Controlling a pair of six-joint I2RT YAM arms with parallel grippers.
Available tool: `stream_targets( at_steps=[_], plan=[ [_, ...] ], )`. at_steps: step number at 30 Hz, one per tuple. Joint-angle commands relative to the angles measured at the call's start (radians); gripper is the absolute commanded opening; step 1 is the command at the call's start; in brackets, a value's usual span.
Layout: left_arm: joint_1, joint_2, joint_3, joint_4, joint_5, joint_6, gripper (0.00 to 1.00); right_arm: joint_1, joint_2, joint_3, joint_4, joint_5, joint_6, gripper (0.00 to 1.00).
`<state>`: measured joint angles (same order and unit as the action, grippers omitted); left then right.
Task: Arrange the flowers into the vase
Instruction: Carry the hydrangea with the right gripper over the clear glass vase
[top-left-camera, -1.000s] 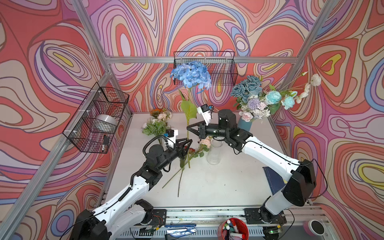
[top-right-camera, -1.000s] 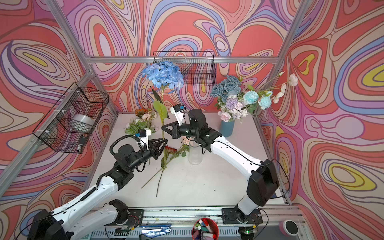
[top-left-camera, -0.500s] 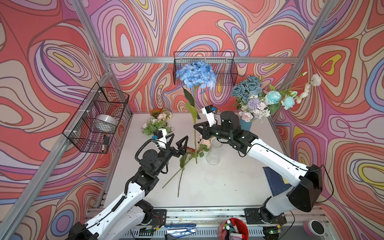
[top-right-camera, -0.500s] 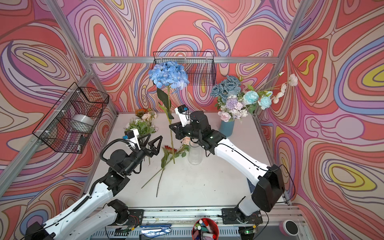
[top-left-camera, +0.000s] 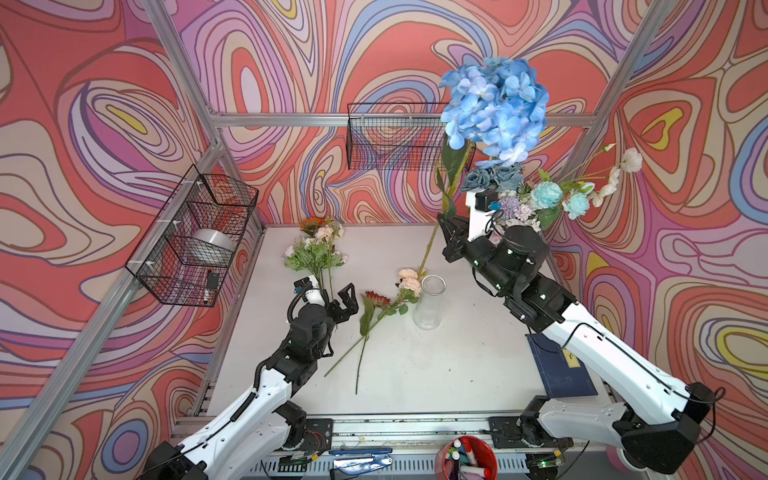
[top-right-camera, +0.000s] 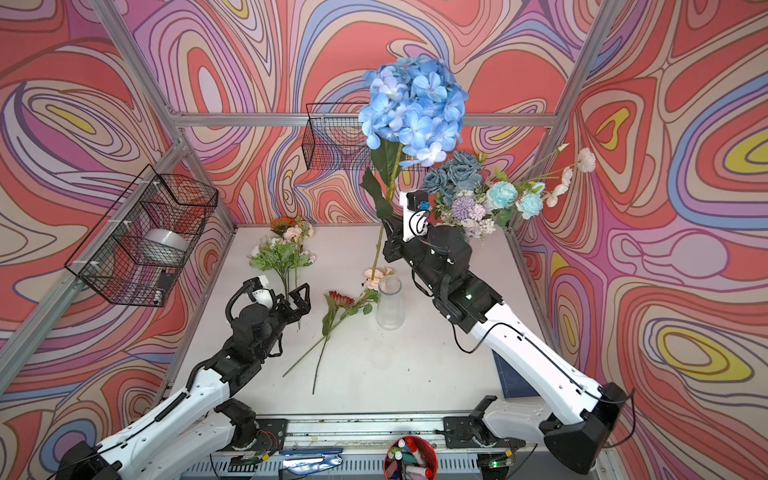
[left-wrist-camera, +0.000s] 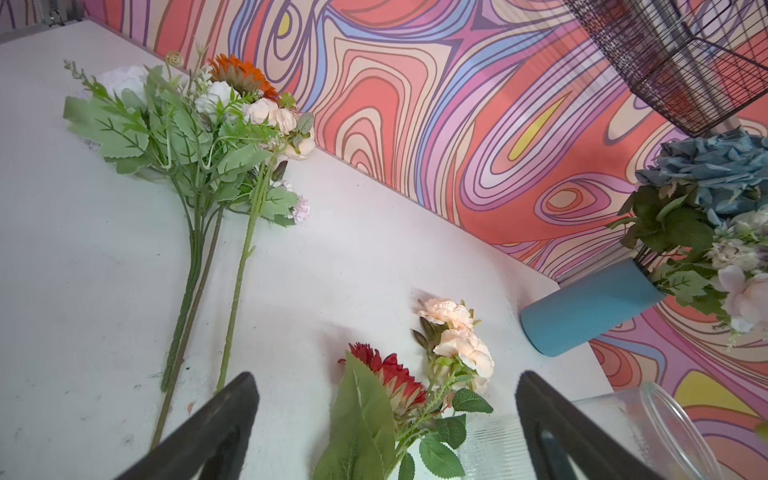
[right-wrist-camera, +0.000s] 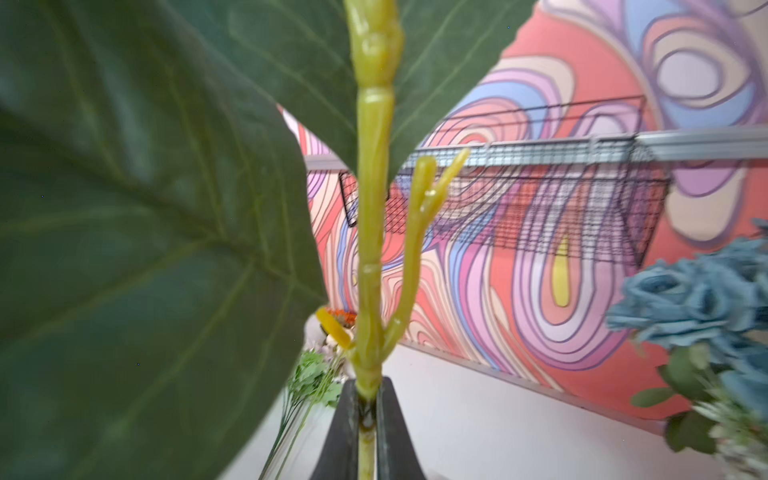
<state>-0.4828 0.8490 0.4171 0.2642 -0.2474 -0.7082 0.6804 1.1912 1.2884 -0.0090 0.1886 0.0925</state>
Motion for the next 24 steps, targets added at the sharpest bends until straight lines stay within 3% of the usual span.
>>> stream_targets(
  at_steps=[1,11,24],
  plan=[
    [0.006,0.033,0.028,0.008,0.028,-0.015,1.0,0.001,-0.011,-0.059,0.072,0.129,-0.037,0.0],
    [0.005,0.088,0.064,0.021,0.087,0.007,1.0,0.001,-0.005,-0.155,0.024,0.19,-0.028,0.0],
    [0.005,0.087,0.058,0.017,0.107,0.003,1.0,0.001,0.111,-0.302,0.024,0.124,0.101,0.0]
  ],
)
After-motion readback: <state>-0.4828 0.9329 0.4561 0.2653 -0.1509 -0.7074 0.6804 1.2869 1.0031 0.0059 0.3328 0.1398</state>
